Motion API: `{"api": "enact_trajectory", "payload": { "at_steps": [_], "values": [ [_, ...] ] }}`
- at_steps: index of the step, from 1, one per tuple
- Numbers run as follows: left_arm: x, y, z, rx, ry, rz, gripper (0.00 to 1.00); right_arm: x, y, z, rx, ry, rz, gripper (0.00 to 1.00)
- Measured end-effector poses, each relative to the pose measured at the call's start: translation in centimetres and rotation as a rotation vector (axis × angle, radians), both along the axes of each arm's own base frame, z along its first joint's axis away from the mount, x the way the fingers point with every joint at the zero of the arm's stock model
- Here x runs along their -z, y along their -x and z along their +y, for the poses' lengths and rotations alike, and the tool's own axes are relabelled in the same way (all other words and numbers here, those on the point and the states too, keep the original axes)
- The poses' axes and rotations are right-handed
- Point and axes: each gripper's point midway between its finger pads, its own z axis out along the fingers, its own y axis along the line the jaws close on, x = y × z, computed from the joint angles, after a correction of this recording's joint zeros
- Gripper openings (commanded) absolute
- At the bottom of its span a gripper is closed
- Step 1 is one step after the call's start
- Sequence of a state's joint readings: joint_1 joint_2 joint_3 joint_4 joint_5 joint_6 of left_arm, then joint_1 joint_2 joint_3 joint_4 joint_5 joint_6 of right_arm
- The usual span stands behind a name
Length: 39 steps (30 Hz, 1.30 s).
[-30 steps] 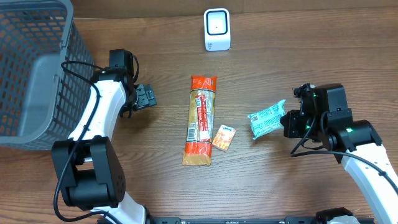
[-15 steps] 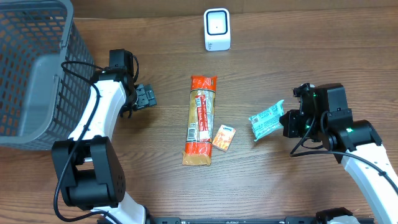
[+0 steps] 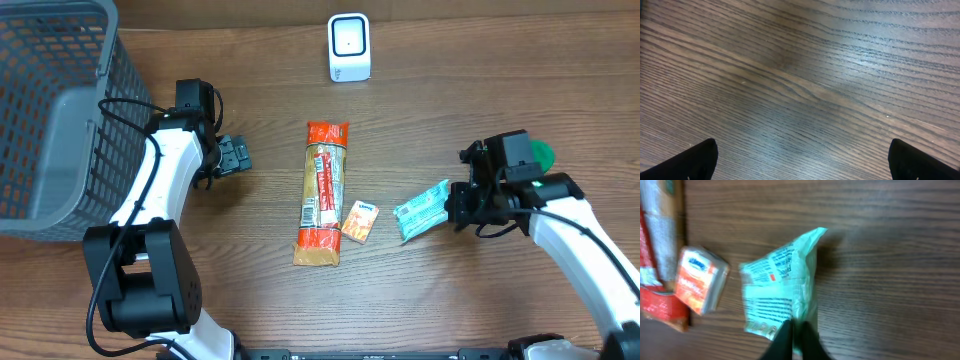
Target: Scan the item barcode
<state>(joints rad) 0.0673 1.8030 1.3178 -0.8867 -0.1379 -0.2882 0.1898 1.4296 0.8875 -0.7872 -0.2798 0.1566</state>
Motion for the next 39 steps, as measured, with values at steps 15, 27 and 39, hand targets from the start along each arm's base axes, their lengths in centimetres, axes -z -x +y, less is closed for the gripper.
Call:
{"api": "enact_trajectory", "payload": {
  "at_steps": [15, 27, 39],
  "values": [
    [0.0, 0.0, 0.0, 0.0, 0.0, 0.0, 1.0, 2.0, 0.0, -0.8, 0.009, 0.059, 0.05, 0.6],
    [0.0, 0.0, 0.0, 0.0, 0.0, 0.0, 1.0, 4.5, -0.5, 0.1, -0.004, 0.012, 0.068, 0.58],
    [0.0, 0.0, 0.0, 0.0, 0.0, 0.0, 1.0, 6.6, -0.8, 0.1, 0.026, -0.006, -0.004, 0.19]
  ]
}}
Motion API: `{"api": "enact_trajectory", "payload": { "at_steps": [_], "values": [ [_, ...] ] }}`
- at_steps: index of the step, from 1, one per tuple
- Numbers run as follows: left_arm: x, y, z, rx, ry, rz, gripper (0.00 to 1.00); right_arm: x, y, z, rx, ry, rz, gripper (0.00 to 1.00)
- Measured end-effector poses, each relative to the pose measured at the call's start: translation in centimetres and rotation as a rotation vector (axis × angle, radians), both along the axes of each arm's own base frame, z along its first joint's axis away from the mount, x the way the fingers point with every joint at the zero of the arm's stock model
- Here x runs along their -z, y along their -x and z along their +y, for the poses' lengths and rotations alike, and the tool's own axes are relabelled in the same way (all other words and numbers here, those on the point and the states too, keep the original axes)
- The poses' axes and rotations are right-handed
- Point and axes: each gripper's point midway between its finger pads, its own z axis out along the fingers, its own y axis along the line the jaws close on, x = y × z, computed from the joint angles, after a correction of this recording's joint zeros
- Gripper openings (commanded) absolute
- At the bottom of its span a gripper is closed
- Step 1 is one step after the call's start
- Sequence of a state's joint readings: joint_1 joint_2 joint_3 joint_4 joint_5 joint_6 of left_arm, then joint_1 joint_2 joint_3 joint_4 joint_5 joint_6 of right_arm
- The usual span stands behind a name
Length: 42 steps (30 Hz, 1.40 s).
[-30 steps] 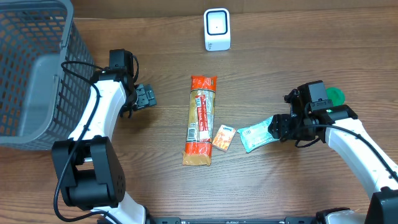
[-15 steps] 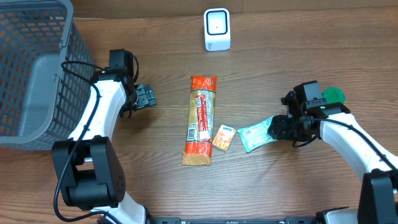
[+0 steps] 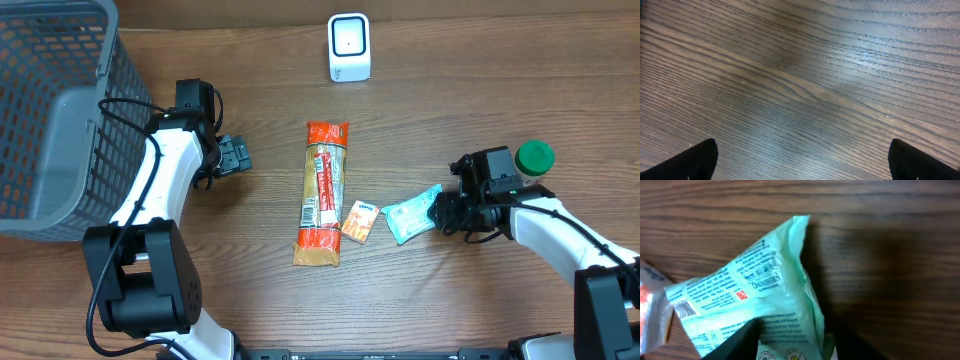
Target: Scan the item barcode
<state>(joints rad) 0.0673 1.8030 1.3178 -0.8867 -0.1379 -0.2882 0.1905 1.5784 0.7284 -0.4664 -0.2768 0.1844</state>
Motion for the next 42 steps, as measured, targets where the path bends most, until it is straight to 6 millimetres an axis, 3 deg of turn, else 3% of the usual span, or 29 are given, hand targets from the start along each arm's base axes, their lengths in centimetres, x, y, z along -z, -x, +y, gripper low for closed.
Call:
{"api": "enact_trajectory", "payload": {
  "at_steps": [2, 3, 13, 21, 29, 38, 42],
  "values": [
    [0.0, 0.0, 0.0, 0.0, 0.0, 0.0, 1.0, -0.1, 0.1, 0.2, 0.0, -0.012, 0.001, 0.05],
    [0.0, 0.0, 0.0, 0.0, 0.0, 0.0, 1.0, -0.2, 0.1, 0.2, -0.001, -0.014, 0.0, 0.04],
    [0.0, 0.0, 0.0, 0.0, 0.0, 0.0, 1.0, -1.0, 0.7, -0.7, 0.021, 0.038, 0.05, 0.04],
    [0.0, 0.0, 0.0, 0.0, 0.0, 0.0, 1.0, -6.6, -1.4, -0.7, 0.007, 0.035, -0.127, 0.04],
    [0.0, 0.0, 0.0, 0.0, 0.0, 0.0, 1.0, -10.1, -1.2, 1.8, -0.09, -0.101, -0.224, 0.03],
    [0.0, 0.0, 0.0, 0.0, 0.0, 0.0, 1.0, -12.7, -0.6, 5.5, -0.235, -0.131, -0.268, 0.03],
    [0.0, 0.0, 0.0, 0.0, 0.0, 0.0, 1.0, -12.9, -0.3, 6.1, -0.273, -0.125, -0.274, 0.03]
  ]
}}
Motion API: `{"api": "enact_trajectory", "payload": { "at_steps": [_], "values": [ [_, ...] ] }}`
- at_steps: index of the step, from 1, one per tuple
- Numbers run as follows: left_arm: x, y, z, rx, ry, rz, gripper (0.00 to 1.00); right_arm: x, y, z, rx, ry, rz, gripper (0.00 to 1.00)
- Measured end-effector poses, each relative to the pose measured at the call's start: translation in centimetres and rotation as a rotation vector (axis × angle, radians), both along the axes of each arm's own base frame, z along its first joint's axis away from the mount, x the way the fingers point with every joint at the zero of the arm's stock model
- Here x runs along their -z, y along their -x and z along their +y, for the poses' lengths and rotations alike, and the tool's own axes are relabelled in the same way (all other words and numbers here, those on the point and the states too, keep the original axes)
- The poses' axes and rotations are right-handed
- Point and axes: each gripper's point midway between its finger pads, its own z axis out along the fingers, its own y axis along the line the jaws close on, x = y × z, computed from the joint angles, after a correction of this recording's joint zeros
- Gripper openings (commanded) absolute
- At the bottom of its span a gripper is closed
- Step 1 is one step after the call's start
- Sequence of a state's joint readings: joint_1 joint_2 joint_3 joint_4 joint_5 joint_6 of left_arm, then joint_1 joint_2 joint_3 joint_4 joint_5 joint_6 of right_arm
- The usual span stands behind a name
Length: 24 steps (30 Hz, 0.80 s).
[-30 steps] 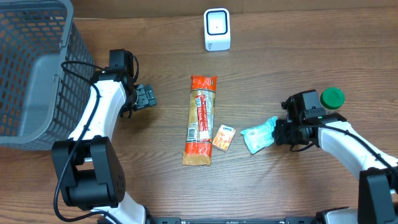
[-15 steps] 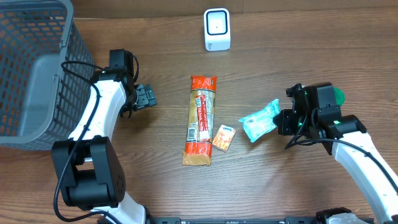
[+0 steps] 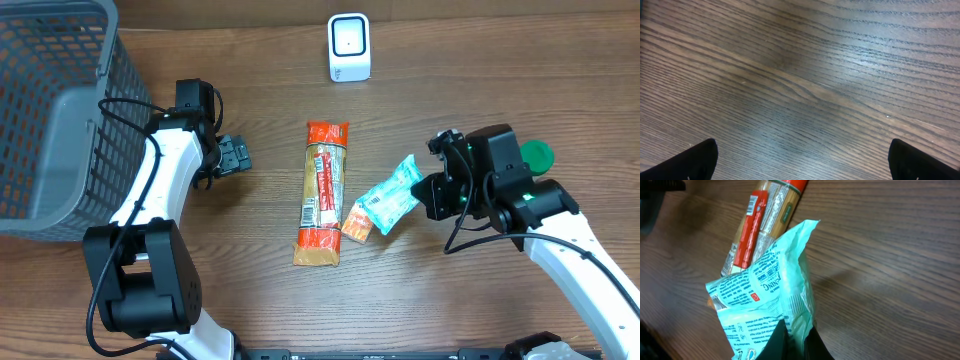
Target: Scan the item barcode
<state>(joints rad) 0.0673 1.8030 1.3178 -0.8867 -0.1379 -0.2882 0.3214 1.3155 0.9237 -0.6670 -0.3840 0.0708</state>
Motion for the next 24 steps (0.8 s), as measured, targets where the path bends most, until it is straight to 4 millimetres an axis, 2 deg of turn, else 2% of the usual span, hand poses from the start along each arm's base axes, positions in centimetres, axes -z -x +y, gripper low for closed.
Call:
{"api": "enact_trajectory", "payload": {
  "at_steps": [8, 18, 21, 24],
  "values": [
    [0.0, 0.0, 0.0, 0.0, 0.0, 0.0, 1.0, 0.4, 1.4, -0.4, -0.017, 0.025, 0.064, 0.03],
    [0.0, 0.0, 0.0, 0.0, 0.0, 0.0, 1.0, -0.4, 1.3, -0.3, -0.081, 0.046, 0.018, 0.03],
    [0.0, 0.0, 0.0, 0.0, 0.0, 0.0, 1.0, -1.1, 1.3, -0.3, -0.086, 0.052, 0.019, 0.03],
    [0.0, 0.0, 0.0, 0.0, 0.0, 0.0, 1.0, -3.4, 0.8, -0.4, -0.082, 0.063, 0.008, 0.03]
  ]
}}
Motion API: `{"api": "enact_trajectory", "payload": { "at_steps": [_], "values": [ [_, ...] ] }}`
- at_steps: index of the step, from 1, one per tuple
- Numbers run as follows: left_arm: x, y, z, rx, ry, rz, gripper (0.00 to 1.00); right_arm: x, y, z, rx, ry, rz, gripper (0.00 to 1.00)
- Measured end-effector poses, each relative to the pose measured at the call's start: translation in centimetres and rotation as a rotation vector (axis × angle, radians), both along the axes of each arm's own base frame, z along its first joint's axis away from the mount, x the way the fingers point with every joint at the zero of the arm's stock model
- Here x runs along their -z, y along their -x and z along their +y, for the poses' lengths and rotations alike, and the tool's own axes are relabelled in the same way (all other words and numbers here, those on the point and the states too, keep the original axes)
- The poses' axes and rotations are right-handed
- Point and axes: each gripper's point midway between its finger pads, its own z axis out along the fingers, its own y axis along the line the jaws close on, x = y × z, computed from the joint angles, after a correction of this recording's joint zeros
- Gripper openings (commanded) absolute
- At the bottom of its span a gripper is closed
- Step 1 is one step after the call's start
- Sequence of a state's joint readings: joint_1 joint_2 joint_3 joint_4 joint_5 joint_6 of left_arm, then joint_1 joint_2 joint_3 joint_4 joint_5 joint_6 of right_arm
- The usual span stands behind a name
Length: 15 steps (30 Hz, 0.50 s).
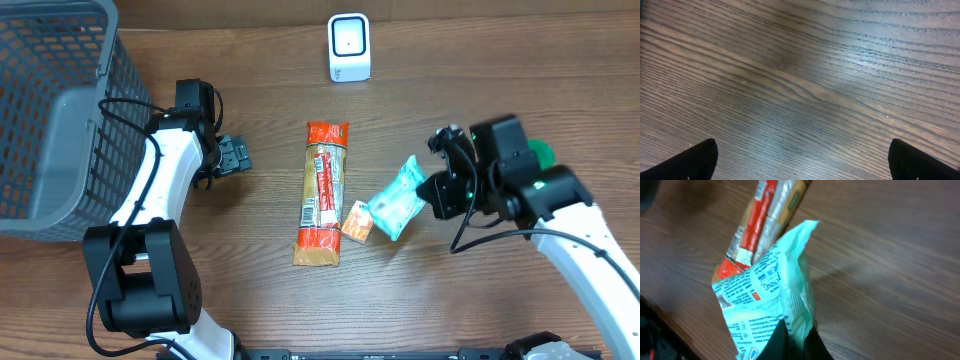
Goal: Scan the item barcode
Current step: 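Lift the wipes pack and carry it up to the white scanner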
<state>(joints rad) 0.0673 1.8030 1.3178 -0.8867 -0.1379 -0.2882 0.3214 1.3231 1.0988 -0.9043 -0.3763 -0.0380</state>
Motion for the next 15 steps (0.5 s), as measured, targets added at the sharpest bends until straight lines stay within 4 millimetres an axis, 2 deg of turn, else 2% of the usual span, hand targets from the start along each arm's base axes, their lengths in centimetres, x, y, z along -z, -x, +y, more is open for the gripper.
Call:
{"api": "enact_trajectory", "payload": {
  "at_steps": [4, 7, 10, 15],
  "values": [
    [0.0, 0.0, 0.0, 0.0, 0.0, 0.0, 1.0, -4.9, -2.4, 0.5, 0.004, 0.0, -0.061, 0.03],
    [0.0, 0.0, 0.0, 0.0, 0.0, 0.0, 1.0, -7.2, -4.3, 0.9, 0.007, 0.018, -0.056, 0.03],
    [0.0, 0.0, 0.0, 0.0, 0.0, 0.0, 1.0, -7.9, -6.8, 1.1, 0.016, 0.057, -0.044, 0.03],
    [0.0, 0.0, 0.0, 0.0, 0.0, 0.001, 1.0, -7.9, -13.1, 1.8, 0.035, 0.121, -0.144, 0.03]
  ]
}}
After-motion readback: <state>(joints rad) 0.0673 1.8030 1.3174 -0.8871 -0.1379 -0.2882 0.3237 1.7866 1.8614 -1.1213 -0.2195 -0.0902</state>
